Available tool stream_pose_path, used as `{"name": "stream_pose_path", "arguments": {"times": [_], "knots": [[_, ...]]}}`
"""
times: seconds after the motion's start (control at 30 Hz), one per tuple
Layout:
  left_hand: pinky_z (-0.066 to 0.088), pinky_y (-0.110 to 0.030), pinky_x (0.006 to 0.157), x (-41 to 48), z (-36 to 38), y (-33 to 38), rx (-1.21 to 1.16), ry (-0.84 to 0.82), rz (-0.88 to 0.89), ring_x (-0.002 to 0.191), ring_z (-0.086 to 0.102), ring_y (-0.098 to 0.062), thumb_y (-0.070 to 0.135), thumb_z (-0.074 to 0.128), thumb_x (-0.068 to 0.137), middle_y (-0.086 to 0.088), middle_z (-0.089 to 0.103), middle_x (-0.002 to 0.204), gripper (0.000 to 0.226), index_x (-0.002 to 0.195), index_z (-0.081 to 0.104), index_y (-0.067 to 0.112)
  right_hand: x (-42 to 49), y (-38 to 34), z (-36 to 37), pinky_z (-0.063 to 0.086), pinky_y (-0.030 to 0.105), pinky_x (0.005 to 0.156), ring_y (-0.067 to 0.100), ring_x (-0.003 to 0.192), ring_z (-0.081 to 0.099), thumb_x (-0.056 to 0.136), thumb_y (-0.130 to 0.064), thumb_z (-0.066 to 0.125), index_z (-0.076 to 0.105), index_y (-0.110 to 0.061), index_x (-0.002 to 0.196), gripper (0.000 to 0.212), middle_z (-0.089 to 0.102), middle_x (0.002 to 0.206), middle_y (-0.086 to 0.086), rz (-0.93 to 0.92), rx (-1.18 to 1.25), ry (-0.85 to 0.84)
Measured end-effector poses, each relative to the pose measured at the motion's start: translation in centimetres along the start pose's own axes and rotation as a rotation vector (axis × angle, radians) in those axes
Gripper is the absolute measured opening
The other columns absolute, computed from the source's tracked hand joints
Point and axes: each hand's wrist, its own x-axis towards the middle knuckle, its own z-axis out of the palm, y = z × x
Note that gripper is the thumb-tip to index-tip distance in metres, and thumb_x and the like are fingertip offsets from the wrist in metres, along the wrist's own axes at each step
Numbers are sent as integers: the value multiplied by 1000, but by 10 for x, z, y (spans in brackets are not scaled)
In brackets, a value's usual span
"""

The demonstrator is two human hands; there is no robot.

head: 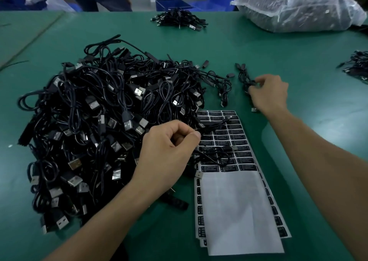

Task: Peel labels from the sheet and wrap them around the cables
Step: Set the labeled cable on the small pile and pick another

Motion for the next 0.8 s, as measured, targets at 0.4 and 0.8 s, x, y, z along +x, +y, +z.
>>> {"name": "stream_pose_path", "arguments": {"times": [0.4,0.8], "knots": [[42,-20,47,1,-1,-3,1,50,-9,52,45,-9,9,67,88,7,52,59,20,78,66,27,-105,-59,-16,52,34,91,16,100,63,88,-40,70,59,-26,133,47,69,105,-6,-470,-17,-574],[49,-20,60,-1,-1,-3,183,101,128,60,55,-4,11,79,80,12,53,96,32,92,64,37,-99,-20,-45,43,33,71,14,73,54,93,-40,68,74,-21,84,22,62,76,2,-691,-13,-513]]}}
